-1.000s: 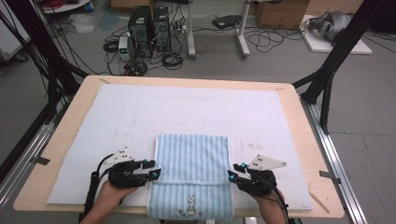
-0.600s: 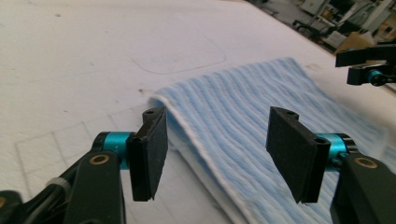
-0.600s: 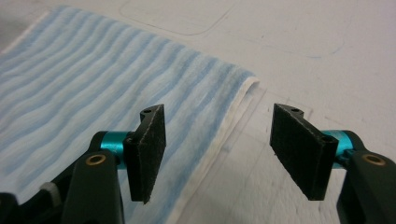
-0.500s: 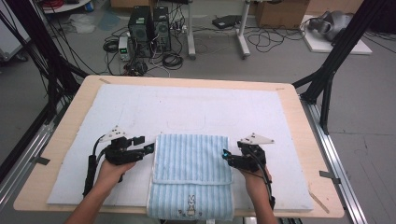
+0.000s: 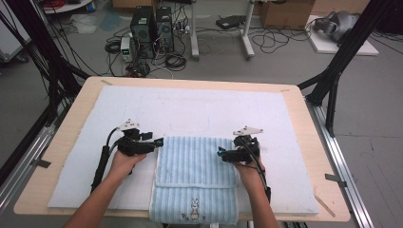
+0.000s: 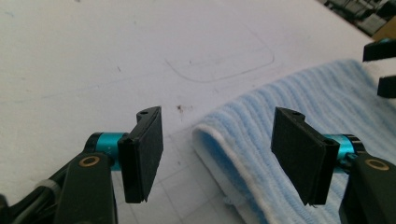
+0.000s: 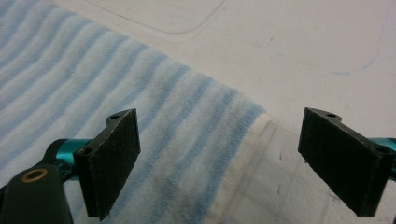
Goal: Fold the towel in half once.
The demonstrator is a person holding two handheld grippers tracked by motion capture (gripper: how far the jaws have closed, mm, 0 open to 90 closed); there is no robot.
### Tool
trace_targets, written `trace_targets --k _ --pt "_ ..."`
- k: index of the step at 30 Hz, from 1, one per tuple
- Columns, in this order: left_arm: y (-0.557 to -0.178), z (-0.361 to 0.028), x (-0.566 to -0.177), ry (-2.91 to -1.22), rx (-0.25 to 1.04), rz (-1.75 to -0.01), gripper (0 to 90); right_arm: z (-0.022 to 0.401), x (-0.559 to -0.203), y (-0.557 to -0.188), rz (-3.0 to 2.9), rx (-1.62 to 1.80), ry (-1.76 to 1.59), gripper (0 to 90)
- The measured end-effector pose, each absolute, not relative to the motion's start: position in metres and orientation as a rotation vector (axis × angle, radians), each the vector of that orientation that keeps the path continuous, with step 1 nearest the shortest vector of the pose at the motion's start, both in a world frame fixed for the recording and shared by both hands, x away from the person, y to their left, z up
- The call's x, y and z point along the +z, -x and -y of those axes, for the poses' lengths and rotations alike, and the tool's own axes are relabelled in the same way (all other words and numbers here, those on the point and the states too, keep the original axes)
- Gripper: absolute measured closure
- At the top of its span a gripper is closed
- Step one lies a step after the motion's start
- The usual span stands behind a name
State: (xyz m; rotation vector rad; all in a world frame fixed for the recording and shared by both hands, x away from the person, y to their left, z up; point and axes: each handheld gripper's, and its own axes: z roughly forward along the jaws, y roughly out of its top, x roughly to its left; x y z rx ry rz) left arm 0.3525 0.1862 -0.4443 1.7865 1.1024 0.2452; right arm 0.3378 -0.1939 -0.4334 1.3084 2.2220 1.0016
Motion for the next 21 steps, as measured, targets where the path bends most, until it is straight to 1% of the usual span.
trace_targets --k 1,3,4,6,8,10,11,14,15,17,18,19,21 --pt "-0.353 -0.184 -0.446 -1.801 0.237 -1.102 34.6 0.194 -0.434 -0.339 -2.219 0.99 -1.33 14.5" --pt "-0.352 -0.18 -0.448 -1.832 0.24 -1.1 34.9 0.196 -0.437 -0.34 -2.23 0.956 -1.366 29.3" --pt "-0.352 -0.179 -0.449 -1.842 0.238 -1.109 35.9 0.196 -0.438 -0.339 -2.237 0.95 -1.368 33.5" --pt "-0.352 -0.174 -0.452 -1.875 0.231 -1.116 40.1 0.196 -0.441 -0.339 -2.25 0.946 -1.364 39.2" --pt "-0.35 -0.172 -0.452 -1.9 0.265 -1.104 43.9 0.193 -0.442 -0.338 -2.263 0.945 -1.344 43.3" --pt "-0.35 -0.173 -0.452 -1.912 0.287 -1.093 50.4 0.191 -0.441 -0.337 -2.278 0.946 -1.326 49.2" --pt "-0.349 -0.173 -0.452 -1.919 0.291 -1.087 55.9 0.191 -0.442 -0.337 -2.281 0.947 -1.323 52.0" --pt "-0.347 -0.17 -0.453 -1.953 0.287 -1.041 76.9 0.193 -0.443 -0.336 -2.257 0.974 -1.362 58.6" --pt "-0.348 -0.17 -0.453 -1.954 0.285 -1.045 83.4 0.193 -0.442 -0.336 -2.252 0.976 -1.374 62.3" --pt "-0.35 -0.171 -0.453 -1.926 0.248 -1.084 85.7 0.194 -0.442 -0.338 -2.279 1.018 -1.38 76.6" --pt "-0.351 -0.172 -0.453 -1.92 0.233 -1.096 86.1 0.192 -0.443 -0.338 -2.287 1.027 -1.37 80.7" --pt "-0.352 -0.172 -0.454 -1.907 0.228 -1.108 86.4 0.19 -0.442 -0.337 -2.286 1.029 -1.37 82.6" --pt "-0.354 -0.173 -0.454 -1.896 0.223 -1.12 86.6 0.189 -0.443 -0.338 -2.277 1.033 -1.37 83.4"
